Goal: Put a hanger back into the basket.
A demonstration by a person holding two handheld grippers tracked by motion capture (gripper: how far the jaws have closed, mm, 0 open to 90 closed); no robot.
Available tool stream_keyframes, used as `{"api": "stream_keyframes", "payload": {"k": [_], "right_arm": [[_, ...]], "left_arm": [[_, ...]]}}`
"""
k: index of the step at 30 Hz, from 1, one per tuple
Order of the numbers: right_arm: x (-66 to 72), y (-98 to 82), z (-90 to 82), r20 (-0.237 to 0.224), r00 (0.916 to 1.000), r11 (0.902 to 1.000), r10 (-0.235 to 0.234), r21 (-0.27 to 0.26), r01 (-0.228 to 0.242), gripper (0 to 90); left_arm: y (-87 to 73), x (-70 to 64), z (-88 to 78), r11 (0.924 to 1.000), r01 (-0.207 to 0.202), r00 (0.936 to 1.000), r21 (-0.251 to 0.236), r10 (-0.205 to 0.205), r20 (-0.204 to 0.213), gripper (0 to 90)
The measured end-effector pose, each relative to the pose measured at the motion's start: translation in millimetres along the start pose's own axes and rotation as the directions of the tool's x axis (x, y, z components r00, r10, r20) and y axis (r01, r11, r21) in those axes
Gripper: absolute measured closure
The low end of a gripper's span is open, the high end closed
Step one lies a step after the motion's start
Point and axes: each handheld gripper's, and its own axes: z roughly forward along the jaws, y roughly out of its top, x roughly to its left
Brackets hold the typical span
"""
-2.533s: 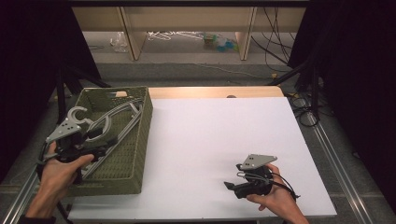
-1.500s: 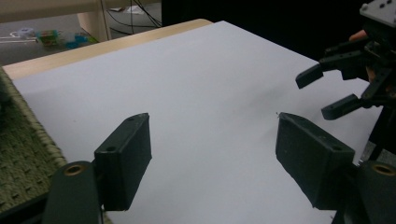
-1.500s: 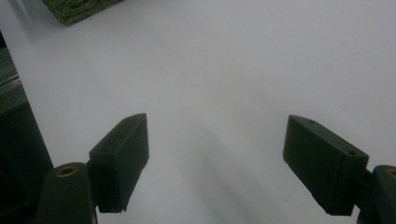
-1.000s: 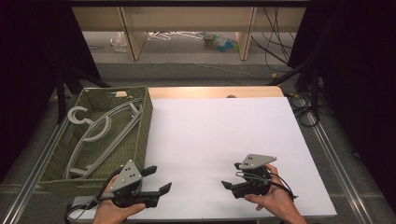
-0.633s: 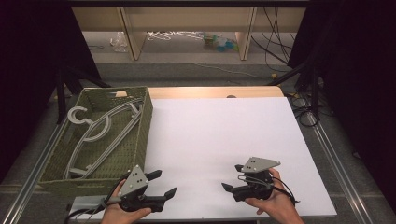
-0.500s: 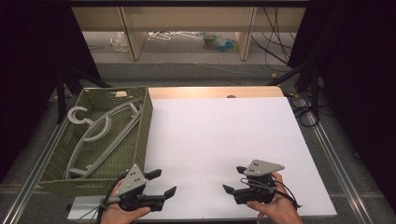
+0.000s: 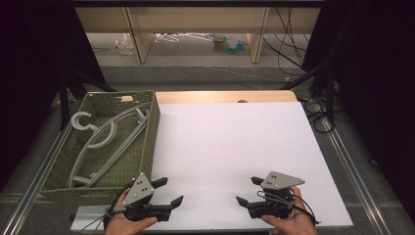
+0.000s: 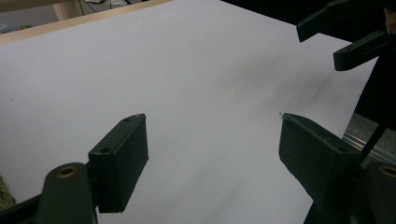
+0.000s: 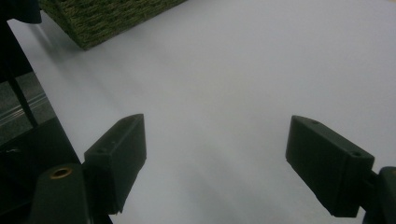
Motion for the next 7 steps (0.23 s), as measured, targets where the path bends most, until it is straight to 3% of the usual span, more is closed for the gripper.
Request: {"api": "stream_keyframes", "payload": {"k": [7], "right_arm": [[0.0, -0.4, 0.6, -0.002, 1.0000, 1.0000, -0.001, 0.003, 0.001, 21.1]], "left_arm": [[-0.1, 2.0, -1.1, 1.0000, 0.010, 0.9999, -0.001, -0.010, -0.009, 23.6]]}}
